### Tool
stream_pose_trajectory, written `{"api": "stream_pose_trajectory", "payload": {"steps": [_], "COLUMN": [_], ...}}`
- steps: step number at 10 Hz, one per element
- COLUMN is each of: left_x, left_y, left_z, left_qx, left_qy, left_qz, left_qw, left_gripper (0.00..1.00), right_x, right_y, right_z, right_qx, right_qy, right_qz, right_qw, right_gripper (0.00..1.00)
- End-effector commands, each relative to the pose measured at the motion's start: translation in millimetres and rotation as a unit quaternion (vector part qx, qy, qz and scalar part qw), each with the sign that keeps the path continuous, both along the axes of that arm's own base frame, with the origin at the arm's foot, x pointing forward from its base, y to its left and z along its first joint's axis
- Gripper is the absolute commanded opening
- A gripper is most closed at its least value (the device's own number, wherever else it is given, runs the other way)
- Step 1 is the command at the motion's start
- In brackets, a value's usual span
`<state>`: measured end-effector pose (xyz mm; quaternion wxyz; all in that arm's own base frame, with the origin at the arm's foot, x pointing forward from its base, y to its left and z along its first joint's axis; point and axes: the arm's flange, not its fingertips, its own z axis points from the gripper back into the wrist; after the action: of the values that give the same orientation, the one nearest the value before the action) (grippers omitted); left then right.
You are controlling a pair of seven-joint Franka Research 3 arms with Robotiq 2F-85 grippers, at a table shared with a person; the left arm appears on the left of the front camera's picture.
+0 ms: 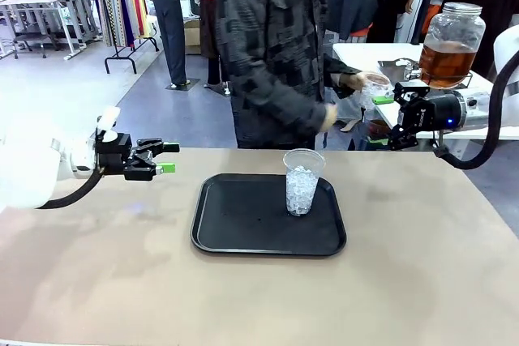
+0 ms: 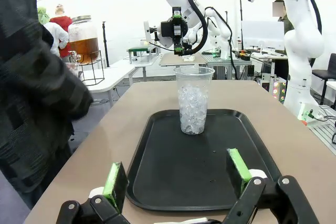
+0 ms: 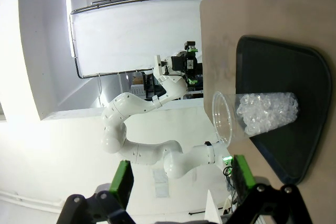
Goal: Pour the drink into the iced cup.
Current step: Pick up the iced cup indicated by the human and present it to them.
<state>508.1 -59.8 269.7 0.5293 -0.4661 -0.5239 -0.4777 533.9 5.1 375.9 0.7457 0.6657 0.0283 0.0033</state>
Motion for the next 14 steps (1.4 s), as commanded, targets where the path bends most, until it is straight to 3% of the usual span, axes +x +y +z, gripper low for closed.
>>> {"api": "stream_pose_trajectory", "payload": {"steps": [1, 14], "left_x": [0.2, 0.2], "left_y": [-0.5, -0.5], "left_z": [1.3, 1.3], "left_qx": [-0.002, -0.002], "left_qy": [-0.001, -0.001], "left_qz": [-0.001, -0.001], "left_qw": [1.000, 1.000], "left_gripper": [1.00, 1.00], "right_x": [0.5, 0.5], "right_y": [-0.1, -0.1], "right_z": [1.2, 1.2], "right_qx": [-0.002, -0.002], "right_qy": [-0.002, -0.002], "right_qz": [-0.002, -0.002], "right_qw": [1.000, 1.000], "right_gripper": [1.00, 1.00]}}
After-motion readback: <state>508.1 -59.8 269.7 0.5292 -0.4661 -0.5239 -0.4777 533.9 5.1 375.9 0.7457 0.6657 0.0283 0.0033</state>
